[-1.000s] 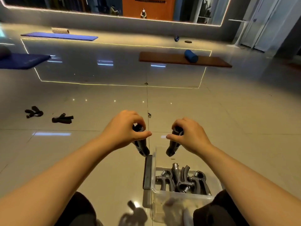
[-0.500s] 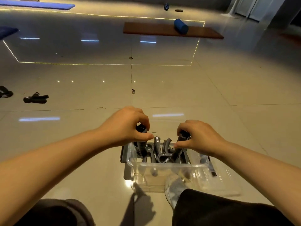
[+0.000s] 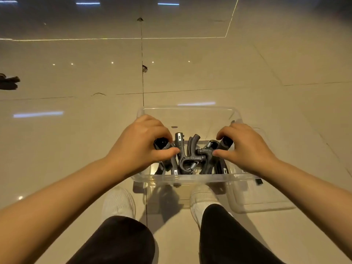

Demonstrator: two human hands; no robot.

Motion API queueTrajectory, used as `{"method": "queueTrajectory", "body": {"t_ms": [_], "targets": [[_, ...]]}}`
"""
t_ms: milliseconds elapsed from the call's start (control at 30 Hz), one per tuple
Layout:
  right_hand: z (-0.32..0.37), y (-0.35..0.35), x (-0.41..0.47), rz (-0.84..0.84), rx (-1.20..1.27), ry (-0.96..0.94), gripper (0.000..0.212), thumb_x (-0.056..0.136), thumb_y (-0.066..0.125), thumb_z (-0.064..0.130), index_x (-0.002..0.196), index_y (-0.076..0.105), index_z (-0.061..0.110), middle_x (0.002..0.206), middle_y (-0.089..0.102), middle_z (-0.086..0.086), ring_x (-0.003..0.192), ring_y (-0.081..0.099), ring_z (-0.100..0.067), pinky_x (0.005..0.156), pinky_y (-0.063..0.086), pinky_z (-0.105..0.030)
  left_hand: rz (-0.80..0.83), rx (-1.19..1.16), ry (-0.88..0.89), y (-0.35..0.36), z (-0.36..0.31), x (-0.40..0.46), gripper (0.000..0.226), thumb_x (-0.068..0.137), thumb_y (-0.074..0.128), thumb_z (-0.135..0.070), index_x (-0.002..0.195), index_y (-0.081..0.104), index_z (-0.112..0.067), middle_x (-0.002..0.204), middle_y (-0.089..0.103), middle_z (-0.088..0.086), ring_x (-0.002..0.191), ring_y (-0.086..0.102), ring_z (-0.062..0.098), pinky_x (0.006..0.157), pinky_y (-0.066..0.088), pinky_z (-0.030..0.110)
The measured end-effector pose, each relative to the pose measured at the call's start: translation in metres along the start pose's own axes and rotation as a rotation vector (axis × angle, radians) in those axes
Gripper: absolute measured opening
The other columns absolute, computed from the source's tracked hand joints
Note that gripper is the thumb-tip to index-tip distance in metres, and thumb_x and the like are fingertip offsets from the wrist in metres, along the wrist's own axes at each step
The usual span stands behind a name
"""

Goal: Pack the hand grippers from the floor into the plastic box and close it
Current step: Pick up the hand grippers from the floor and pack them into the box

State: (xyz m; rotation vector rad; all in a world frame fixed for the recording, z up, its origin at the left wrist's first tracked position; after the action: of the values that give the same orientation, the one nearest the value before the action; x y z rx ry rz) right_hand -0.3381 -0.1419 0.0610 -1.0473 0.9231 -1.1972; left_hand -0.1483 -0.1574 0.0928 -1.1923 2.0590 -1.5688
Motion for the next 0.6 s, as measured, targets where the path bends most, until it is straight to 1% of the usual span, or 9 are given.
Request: {"method": "queueTrajectory", "body": {"t_ms": [67, 133, 167, 233, 300, 400, 500, 567, 600], "targets": [[-0.008, 0.013, 0.014, 0.049, -0.104, -0.04, 0.037, 0.076, 0.073, 0.039, 0.105, 0.06, 0.019, 0.094, 0.051, 0.004, 0.106, 0.045, -0.022, 0.081, 0.035, -0.03, -0.005, -0.036, 0.01, 0.012, 0.01, -0.005, 0.041, 0.076, 0.053, -0.058, 0.081, 0.07, -0.022, 0.078, 0.063, -0.009, 0.083, 0.054, 0.013, 0.071, 0.039, 0.021], [-0.014, 0.027, 0.024, 0.103, -0.241, -0.113, 0.038, 0.074, 0.075, 0.035, 0.103, 0.061, 0.016, 0.098, 0.056, -0.002, 0.108, 0.046, -0.029, 0.084, 0.042, -0.038, -0.025, -0.053, 0.004, 0.021, 0.018, -0.008, 0.038, 0.076, 0.055, -0.055, 0.081, 0.07, -0.02, 0.079, 0.063, -0.008, 0.083, 0.055, 0.013, 0.072, 0.04, 0.021], [-0.016, 0.037, 0.028, 0.143, -0.302, -0.156, 0.038, 0.069, 0.078, 0.031, 0.099, 0.062, 0.013, 0.096, 0.058, -0.006, 0.103, 0.049, -0.034, 0.079, 0.046, -0.041, -0.045, -0.058, -0.006, 0.023, 0.022, -0.008, 0.038, 0.077, 0.056, -0.054, 0.081, 0.071, -0.019, 0.079, 0.064, -0.008, 0.084, 0.054, 0.013, 0.073, 0.04, 0.021], [-0.022, 0.052, 0.03, 0.174, -0.358, -0.212, 0.04, 0.061, 0.083, 0.026, 0.091, 0.063, 0.009, 0.091, 0.057, -0.01, 0.092, 0.053, -0.036, 0.07, 0.05, -0.042, -0.102, -0.07, -0.029, 0.025, 0.03, -0.008, 0.037, 0.078, 0.057, -0.052, 0.082, 0.071, -0.017, 0.081, 0.065, -0.006, 0.087, 0.053, 0.011, 0.078, 0.038, 0.02], [-0.025, 0.06, 0.027, 0.159, -0.372, -0.21, 0.041, 0.06, 0.082, 0.028, 0.091, 0.064, 0.008, 0.094, 0.057, -0.011, 0.09, 0.053, -0.034, 0.072, 0.05, -0.042, -0.149, -0.069, -0.057, 0.027, 0.038, -0.01, 0.036, 0.079, 0.06, -0.049, 0.082, 0.072, -0.016, 0.082, 0.066, -0.005, 0.088, 0.054, 0.012, 0.08, 0.038, 0.019], [-0.033, 0.061, 0.016, 0.127, -0.367, -0.146, 0.044, 0.064, 0.078, 0.037, 0.097, 0.066, 0.011, 0.098, 0.059, -0.009, 0.093, 0.053, -0.033, 0.073, 0.047, -0.042, -0.215, -0.067, -0.11, 0.031, 0.047, -0.018, 0.031, 0.078, 0.065, -0.045, 0.081, 0.072, -0.015, 0.082, 0.067, -0.003, 0.089, 0.057, 0.016, 0.083, 0.04, 0.02], [-0.038, 0.06, 0.002, 0.133, -0.433, -0.132, 0.037, 0.068, 0.068, 0.042, 0.093, 0.067, 0.015, 0.094, 0.062, -0.006, 0.09, 0.055, -0.032, 0.072, 0.041, -0.041, -0.23, -0.072, -0.109, 0.038, 0.048, -0.022, 0.029, 0.078, 0.068, -0.042, 0.082, 0.073, -0.014, 0.084, 0.067, -0.002, 0.091, 0.058, 0.018, 0.085, 0.041, 0.023], [-0.043, 0.058, -0.002, 0.139, -0.47, -0.092, 0.037, 0.069, 0.061, 0.046, 0.09, 0.068, 0.016, 0.091, 0.062, -0.005, 0.084, 0.057, -0.031, 0.073, 0.036, -0.04, -0.229, -0.083, -0.102, 0.041, 0.047, -0.02, 0.029, 0.078, 0.068, -0.042, 0.082, 0.073, -0.014, 0.085, 0.067, -0.001, 0.091, 0.058, 0.018, 0.084, 0.043, 0.024], [-0.046, 0.057, -0.002, 0.152, -0.486, -0.069, 0.036, 0.069, 0.061, 0.047, 0.089, 0.068, 0.017, 0.088, 0.062, -0.005, 0.08, 0.057, -0.03, 0.073, 0.034, -0.04, -0.233, -0.09, -0.099, 0.041, 0.047, -0.018, 0.029, 0.078, 0.068, -0.042, 0.082, 0.073, -0.014, 0.085, 0.066, -0.001, 0.09, 0.058, 0.018, 0.084, 0.043, 0.025]]}}
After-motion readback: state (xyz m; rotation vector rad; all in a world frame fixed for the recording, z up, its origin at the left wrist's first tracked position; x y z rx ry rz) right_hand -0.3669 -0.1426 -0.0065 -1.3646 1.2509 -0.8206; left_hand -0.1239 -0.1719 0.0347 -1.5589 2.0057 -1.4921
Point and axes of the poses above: each hand's wrist, its own x-axis towards the middle knuckle, its own y-axis out of the palm, z = x × y, the point moved 9 cm from there along x, towards the middle knuckle
